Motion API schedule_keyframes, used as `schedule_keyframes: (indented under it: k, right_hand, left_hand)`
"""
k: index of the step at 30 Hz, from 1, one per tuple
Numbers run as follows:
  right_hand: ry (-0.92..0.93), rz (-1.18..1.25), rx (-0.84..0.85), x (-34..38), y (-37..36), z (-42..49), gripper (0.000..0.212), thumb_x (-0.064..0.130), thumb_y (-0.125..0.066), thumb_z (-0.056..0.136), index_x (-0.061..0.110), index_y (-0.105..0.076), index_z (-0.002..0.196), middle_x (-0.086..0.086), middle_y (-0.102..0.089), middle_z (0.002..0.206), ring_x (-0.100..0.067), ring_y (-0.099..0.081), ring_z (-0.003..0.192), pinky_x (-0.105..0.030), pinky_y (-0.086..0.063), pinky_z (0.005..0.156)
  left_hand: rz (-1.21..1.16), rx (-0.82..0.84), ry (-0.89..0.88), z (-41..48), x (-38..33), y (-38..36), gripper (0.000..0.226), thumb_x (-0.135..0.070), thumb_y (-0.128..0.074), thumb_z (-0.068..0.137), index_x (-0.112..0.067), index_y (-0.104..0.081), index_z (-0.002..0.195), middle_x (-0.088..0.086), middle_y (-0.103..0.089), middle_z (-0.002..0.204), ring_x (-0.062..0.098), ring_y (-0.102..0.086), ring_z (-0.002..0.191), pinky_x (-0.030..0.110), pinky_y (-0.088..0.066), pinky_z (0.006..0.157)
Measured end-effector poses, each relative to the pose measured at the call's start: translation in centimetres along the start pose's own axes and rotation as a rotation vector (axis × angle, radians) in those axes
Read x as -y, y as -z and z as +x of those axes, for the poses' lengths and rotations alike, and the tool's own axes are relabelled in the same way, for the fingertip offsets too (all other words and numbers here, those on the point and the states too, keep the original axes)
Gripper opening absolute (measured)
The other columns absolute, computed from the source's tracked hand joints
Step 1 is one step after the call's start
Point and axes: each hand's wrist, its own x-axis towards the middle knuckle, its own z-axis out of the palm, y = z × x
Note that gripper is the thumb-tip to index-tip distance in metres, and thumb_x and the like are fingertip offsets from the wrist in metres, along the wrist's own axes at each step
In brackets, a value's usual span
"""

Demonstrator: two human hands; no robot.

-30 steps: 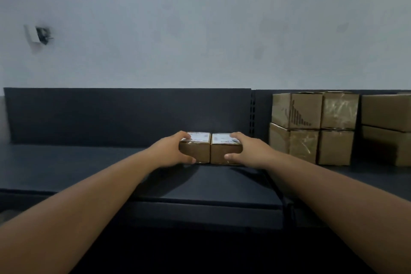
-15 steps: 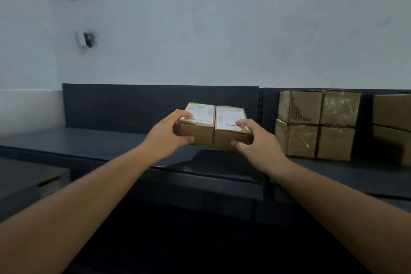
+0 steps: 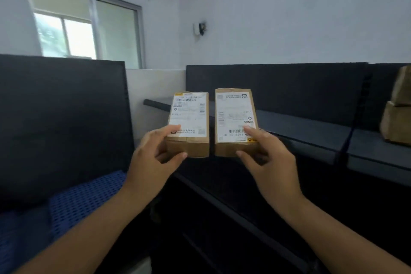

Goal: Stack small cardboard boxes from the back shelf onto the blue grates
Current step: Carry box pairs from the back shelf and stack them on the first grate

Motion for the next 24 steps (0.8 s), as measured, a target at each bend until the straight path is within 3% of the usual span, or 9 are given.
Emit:
schedule_keyframes:
  k: [3, 9, 13, 16, 19, 22, 24]
  right_hand:
    - [0.031, 0.120, 0.093, 2.2, -5.2, -1.4, 0.060, 0.011, -0.078, 0.077, 0.040, -0.058, 0.126, 0.007, -0.055, 0.131, -0.007, -0.056, 0.117, -0.029, -0.053, 0.094]
    - [0.041, 0.354, 0.258, 7.7, -15.9, -3.1, 0.060, 0.010, -0.078, 0.076, 0.040, -0.056, 0.123, 0.006, -0.056, 0.128, -0.008, -0.057, 0.116, -0.013, -0.048, 0.092]
    - [0.035, 0.504, 0.393, 10.8, -23.9, -4.4, 0.059, 0.011, -0.077, 0.078, 0.040, -0.056, 0.124, 0.007, -0.056, 0.128, -0.007, -0.057, 0.116, -0.020, -0.052, 0.092]
    - [0.027, 0.557, 0.465, 13.1, -30.2, -4.9, 0.060, 0.014, -0.077, 0.079, 0.051, -0.053, 0.120, 0.008, -0.057, 0.126, -0.008, -0.059, 0.112, -0.022, -0.052, 0.091]
    - [0.007, 0.561, 0.522, 15.2, -36.7, -4.9, 0.060, 0.018, -0.076, 0.080, 0.058, -0.050, 0.116, 0.013, -0.057, 0.122, 0.000, -0.058, 0.107, -0.014, -0.049, 0.089]
    - [-0.034, 0.554, 0.610, 16.7, -43.3, -4.6, 0.055, 0.021, -0.074, 0.083, 0.053, -0.051, 0.121, 0.016, -0.055, 0.121, 0.005, -0.054, 0.105, -0.005, -0.045, 0.085]
    - [-0.063, 0.552, 0.661, 17.3, -47.8, -4.3, 0.053, 0.021, -0.073, 0.084, 0.049, -0.052, 0.124, 0.018, -0.053, 0.118, 0.014, -0.050, 0.103, -0.002, -0.043, 0.082]
  left_hand:
    - [0.064, -0.095, 0.056, -3.5, 0.9, 6.0, 0.066, -0.005, -0.078, 0.078, -0.055, -0.057, 0.117, -0.004, -0.052, 0.130, 0.014, -0.063, 0.115, 0.032, -0.056, 0.093]
    - [0.208, -0.288, 0.207, -10.6, 3.1, 17.9, 0.058, -0.010, -0.076, 0.081, -0.047, -0.059, 0.122, -0.008, -0.054, 0.132, 0.009, -0.061, 0.117, 0.032, -0.053, 0.097]
    - [0.333, -0.412, 0.301, -14.1, 5.2, 26.0, 0.058, -0.008, -0.077, 0.081, -0.045, -0.060, 0.121, 0.000, -0.057, 0.132, 0.011, -0.062, 0.116, 0.037, -0.054, 0.096]
    - [0.432, -0.476, 0.336, -15.4, 7.3, 32.4, 0.061, -0.005, -0.076, 0.082, -0.050, -0.059, 0.119, -0.004, -0.054, 0.130, 0.012, -0.061, 0.116, 0.028, -0.054, 0.095]
    - [0.491, -0.518, 0.409, -16.0, 10.2, 38.8, 0.061, -0.006, -0.074, 0.084, -0.052, -0.057, 0.120, -0.003, -0.053, 0.133, 0.012, -0.059, 0.116, 0.031, -0.053, 0.096]
    - [0.540, -0.548, 0.456, -16.0, 13.8, 44.4, 0.061, -0.009, -0.073, 0.085, -0.056, -0.054, 0.119, 0.000, -0.056, 0.132, 0.006, -0.060, 0.111, 0.023, -0.052, 0.090]
    - [0.548, -0.551, 0.475, -15.9, 16.6, 47.8, 0.063, -0.007, -0.073, 0.084, -0.058, -0.054, 0.118, 0.000, -0.058, 0.132, 0.007, -0.060, 0.112, 0.026, -0.052, 0.092]
